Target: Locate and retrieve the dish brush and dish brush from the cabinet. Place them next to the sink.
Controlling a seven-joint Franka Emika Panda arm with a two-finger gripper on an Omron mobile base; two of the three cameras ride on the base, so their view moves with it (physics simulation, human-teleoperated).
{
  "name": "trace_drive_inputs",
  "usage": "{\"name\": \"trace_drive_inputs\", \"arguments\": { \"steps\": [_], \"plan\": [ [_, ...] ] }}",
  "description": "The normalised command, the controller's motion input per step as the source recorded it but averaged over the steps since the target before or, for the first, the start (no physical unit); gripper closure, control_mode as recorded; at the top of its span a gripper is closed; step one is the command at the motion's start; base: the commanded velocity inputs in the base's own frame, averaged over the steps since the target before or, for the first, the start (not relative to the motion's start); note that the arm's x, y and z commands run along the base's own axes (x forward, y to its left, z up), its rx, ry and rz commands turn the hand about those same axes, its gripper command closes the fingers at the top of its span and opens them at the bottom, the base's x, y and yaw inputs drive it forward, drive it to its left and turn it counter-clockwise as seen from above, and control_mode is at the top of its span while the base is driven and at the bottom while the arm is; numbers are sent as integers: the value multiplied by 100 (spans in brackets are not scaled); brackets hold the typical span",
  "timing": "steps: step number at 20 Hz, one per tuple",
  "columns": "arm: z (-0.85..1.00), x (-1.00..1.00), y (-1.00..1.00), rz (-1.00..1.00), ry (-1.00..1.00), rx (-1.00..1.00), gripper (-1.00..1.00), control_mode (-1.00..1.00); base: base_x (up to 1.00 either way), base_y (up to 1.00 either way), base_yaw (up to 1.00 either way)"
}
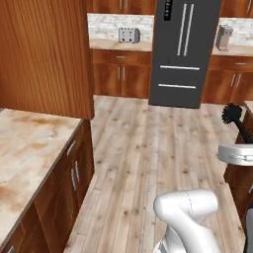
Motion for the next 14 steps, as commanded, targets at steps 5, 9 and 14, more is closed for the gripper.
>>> {"name": "trace_drive_inputs", "arguments": {
  "steps": [5,9,14],
  "plan": [
    [0,0,0,0,0,0,100,100,0,0,-50],
    [0,0,0,0,0,0,100,100,0,0,-50],
    [0,0,0,0,0,0,100,100,0,0,-50]
  ]
}}
